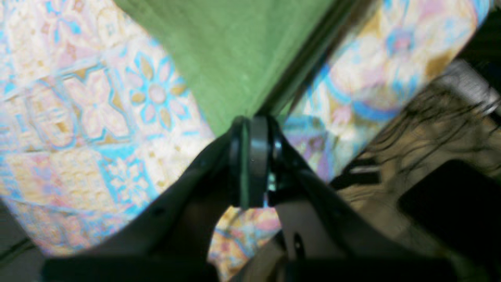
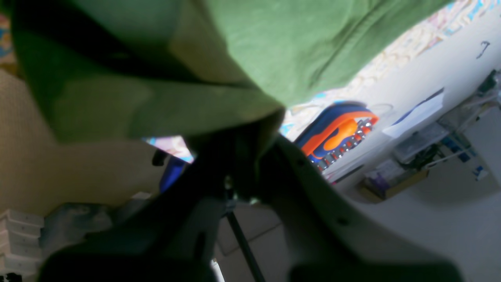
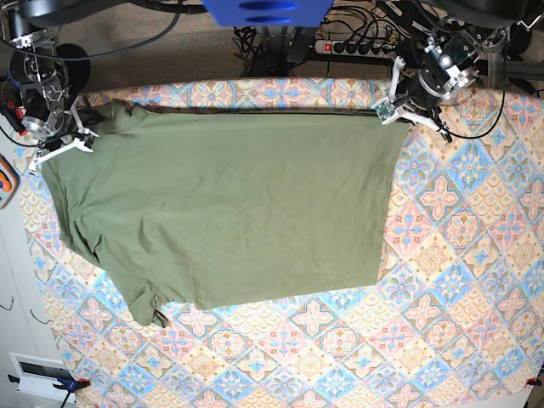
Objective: Layout the t-shirt on the table in an organized manner, then fold the t-shirt properly
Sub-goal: 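Lift the shirt by both shoulders and drag it flat across the table, then release the shoulders and reposition both grippers along the collar edge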
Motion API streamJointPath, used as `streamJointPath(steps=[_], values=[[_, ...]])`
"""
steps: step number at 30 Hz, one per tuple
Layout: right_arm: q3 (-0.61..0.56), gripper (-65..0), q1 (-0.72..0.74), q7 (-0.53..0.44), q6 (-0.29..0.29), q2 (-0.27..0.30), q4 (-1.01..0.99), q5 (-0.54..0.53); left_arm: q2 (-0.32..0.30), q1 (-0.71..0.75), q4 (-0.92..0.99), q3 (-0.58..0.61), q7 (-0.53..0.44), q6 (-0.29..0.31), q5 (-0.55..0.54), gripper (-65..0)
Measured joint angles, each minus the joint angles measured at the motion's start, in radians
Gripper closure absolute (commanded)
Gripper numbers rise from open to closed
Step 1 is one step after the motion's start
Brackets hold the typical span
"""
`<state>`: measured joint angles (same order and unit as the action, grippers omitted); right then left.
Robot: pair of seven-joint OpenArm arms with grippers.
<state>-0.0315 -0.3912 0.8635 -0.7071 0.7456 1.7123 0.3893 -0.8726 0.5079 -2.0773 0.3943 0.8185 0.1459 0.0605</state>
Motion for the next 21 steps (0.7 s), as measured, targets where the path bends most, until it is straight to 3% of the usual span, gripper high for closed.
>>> streamJointPath(steps=[4,9,13,21], values=[[0.000,-5.1,0.003,0.003,0.000,0.000,0.000,0.000,0.009,0.016,0.002,0.001,0.000,0.002,0.045,0.0],[0.003,-17.7,0.003,0.092,0.000,0.001,0.011,0.008,0.008,0.010,0.002,-0.001,0.001,-0.002,0.055,-7.3],[0.004,-27.3,0.014,0.106,0.001,0.003,0.024,0.015,0.032,0.011,0.002,-0.009,0.016,-0.005,0.067,-11.4],[0.067,-30.2,0.024,0.138,0.001,0.003,0.038,0.019,0.032,0.011,0.002,-0.008,0.020,-0.010,0.064,-22.9]])
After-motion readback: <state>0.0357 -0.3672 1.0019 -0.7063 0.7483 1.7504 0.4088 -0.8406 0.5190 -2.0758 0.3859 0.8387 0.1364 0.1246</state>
